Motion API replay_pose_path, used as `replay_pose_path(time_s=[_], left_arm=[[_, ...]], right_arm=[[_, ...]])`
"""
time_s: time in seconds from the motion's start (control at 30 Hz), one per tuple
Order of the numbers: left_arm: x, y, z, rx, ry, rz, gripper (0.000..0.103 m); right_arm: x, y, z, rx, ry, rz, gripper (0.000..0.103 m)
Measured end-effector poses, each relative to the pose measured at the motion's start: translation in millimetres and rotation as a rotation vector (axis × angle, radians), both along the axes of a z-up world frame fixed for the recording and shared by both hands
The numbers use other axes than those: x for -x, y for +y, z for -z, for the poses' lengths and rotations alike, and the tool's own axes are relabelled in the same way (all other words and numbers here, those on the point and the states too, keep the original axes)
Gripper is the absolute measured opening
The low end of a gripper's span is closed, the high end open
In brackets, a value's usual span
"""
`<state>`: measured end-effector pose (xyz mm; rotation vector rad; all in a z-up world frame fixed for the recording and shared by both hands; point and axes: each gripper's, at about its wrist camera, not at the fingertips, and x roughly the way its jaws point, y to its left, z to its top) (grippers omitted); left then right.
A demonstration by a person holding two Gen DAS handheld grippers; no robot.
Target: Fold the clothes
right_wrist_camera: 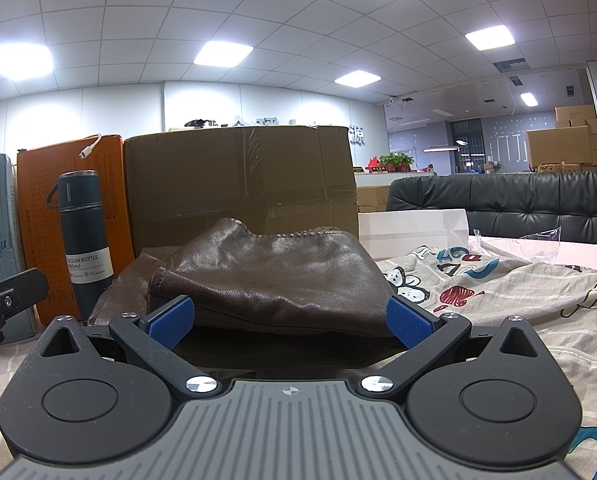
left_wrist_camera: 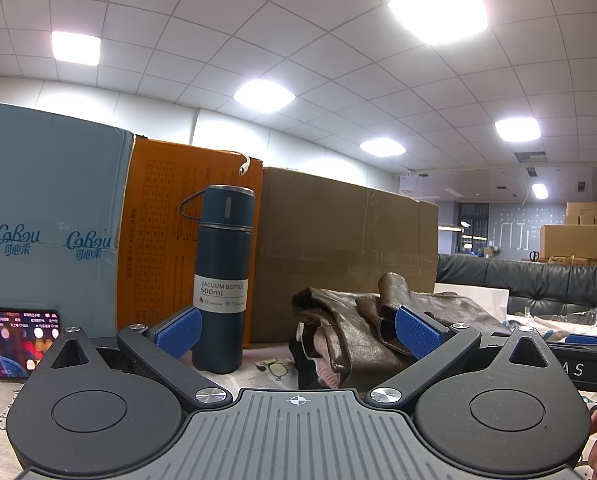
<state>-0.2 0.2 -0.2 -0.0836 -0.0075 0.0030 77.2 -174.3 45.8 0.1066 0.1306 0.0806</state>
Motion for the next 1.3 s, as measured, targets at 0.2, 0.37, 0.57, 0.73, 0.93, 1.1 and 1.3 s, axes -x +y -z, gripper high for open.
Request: replay_pose_path(time_s=[0.2, 0.37, 0.57, 0.73, 0.93, 1.1, 1.3], left_arm=[[-1, 0, 0, 0.001, -0.001, -0.001, 0.103], [0, 2, 0, 0.013, -0.008, 0.002, 0.103], [2, 4, 0, 0.025, -0.023, -0.001, 0.103], [6, 5, -1, 0.035, -0.046, -0.015, 0.103], [14, 5, -3, 0.038, -0.091, -0.049, 0.103], [17, 6, -4, 0.044, -0.103, -0.050, 0.103], [20, 5, -5, 0.040, -0.125, -0.084, 0.103]], right_arm=[[1, -3, 0, -0.001, 0.001, -0.001, 0.103], [-5, -2, 1, -0.008, 0.007, -0.001, 0.103], [-5, -3, 1, -0.019, 0.009, -0.001, 0.103], [-5, -5, 1, -0.032, 0.013, 0.004, 0.103], [-2, -9, 1, -0.055, -0.002, 0.016, 0.103], [0, -13, 1, -0.073, -0.015, 0.019, 0.103], [3, -17, 1, -0.101, -0.034, 0.026, 0.103]])
